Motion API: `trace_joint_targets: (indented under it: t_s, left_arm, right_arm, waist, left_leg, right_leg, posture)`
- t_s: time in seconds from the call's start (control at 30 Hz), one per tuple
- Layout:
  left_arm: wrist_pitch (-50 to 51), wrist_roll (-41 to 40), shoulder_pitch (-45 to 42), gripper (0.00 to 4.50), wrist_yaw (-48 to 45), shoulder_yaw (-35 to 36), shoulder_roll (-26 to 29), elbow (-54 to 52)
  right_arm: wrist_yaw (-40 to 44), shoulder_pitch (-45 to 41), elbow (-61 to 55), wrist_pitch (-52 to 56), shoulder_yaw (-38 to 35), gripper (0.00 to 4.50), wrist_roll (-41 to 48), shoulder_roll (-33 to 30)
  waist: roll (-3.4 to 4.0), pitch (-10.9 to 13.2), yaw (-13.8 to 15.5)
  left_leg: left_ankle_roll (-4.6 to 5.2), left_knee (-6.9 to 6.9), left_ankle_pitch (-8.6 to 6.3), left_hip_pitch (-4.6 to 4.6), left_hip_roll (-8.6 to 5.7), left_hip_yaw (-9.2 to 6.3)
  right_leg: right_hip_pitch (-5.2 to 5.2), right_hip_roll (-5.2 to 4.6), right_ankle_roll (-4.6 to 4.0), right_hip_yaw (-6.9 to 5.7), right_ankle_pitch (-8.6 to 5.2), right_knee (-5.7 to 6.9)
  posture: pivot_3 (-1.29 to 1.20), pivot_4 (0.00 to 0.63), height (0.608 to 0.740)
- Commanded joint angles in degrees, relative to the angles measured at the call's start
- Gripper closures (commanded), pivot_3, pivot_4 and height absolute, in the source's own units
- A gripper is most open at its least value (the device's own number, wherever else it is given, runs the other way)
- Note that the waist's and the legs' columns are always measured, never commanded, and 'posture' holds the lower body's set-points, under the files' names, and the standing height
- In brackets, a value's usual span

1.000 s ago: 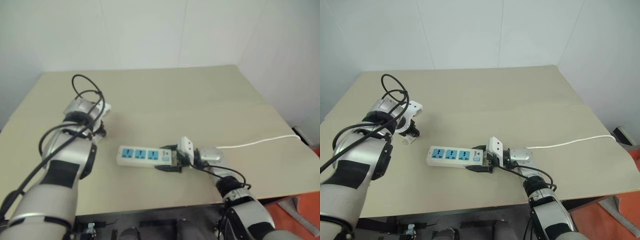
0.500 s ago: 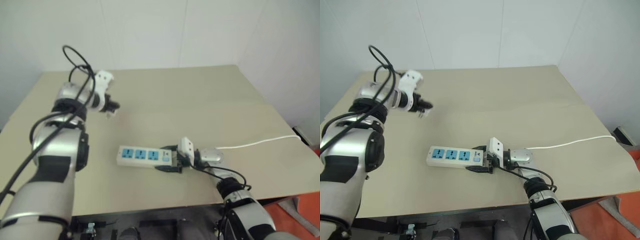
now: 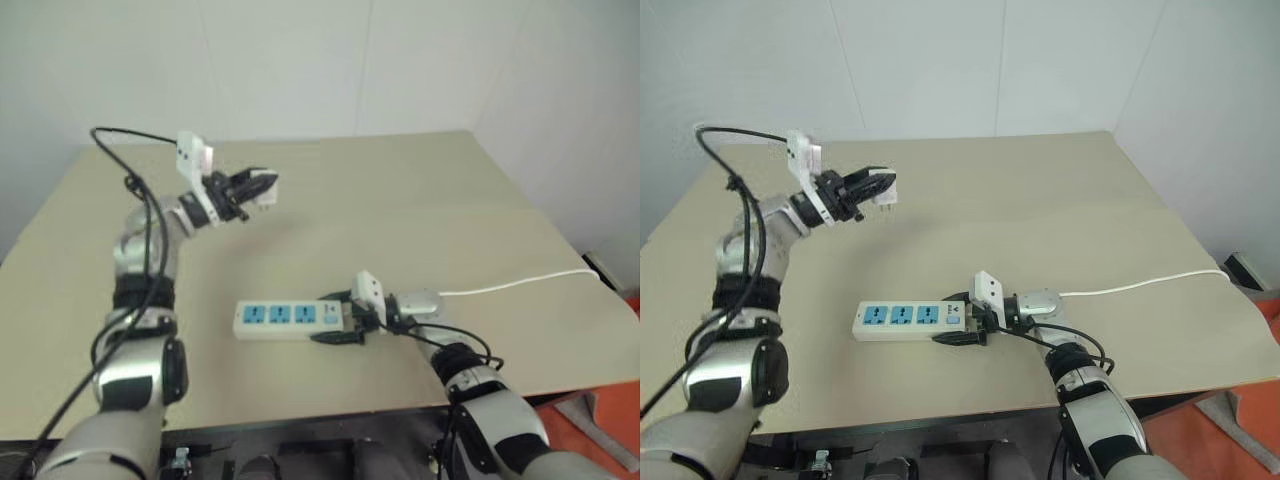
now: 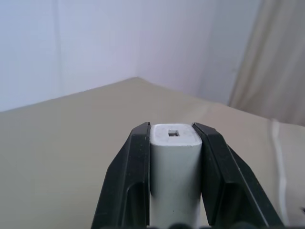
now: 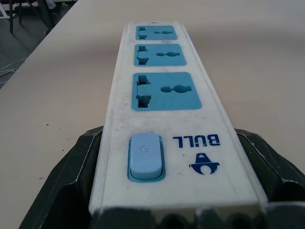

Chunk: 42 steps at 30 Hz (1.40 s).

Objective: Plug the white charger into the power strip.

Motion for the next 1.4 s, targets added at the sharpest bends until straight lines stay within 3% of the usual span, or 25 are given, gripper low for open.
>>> trace_joint_targets:
  t_s: [0.03,0.4,0.77,1.4]
  left_arm:
    - [-3.04,-3.38,3.71,3.48,-7.84,-2.19,0.75,-8.35]
    - [-6.43,-8.1,13.28,3.48,-19.55,-7.28,-0.37,-17.76]
    - [-10.39,-6.98,22.16,3.48,-18.85,-12.47,-3.07,-21.83]
    - [-19.6,-2.05,24.76,3.48,-18.5,-16.78,-4.63,-13.84]
  right_arm:
    - [1.08,-0.3,0.14,-0.65,0.28,1.08,-0.22,0.28]
    - [1.65,-0.1,0.36,0.29,0.85,1.08,-0.66,1.0]
    - [1.66,0.32,-0.27,0.71,0.84,1.08,-0.92,1.15]
    - [1.38,0.98,-1.82,1.85,0.9,1.08,-0.84,0.66]
  waist:
    - [0.01,-0.01,0.05]
    - [0.01,-0.13,0.03]
    - [0.02,-0.15,0.09]
    - [0.02,-0.15,0.11]
  left_leg:
    - [0.0,0.02,0.0,0.01,0.0,0.0]
    - [0.01,0.06,0.0,0.09,0.01,0.0]
    - [0.06,0.06,-0.04,0.51,0.04,-0.01]
    - [0.09,0.04,-0.05,0.77,0.04,-0.01]
  right_leg:
    - [0.01,0.01,0.0,0.0,0.0,-0.03]
    - [0.12,0.01,0.0,0.0,0.0,-0.09]
    - [0.6,0.03,0.0,0.0,-0.01,-0.39]
    - [0.86,0.05,0.01,0.0,-0.02,-0.45]
  posture:
    - [0.0,0.15,0.74]
    - [0.0,0.15,0.74]
    - [0.0,0.15,0.74]
    - [0.0,0.15,0.74]
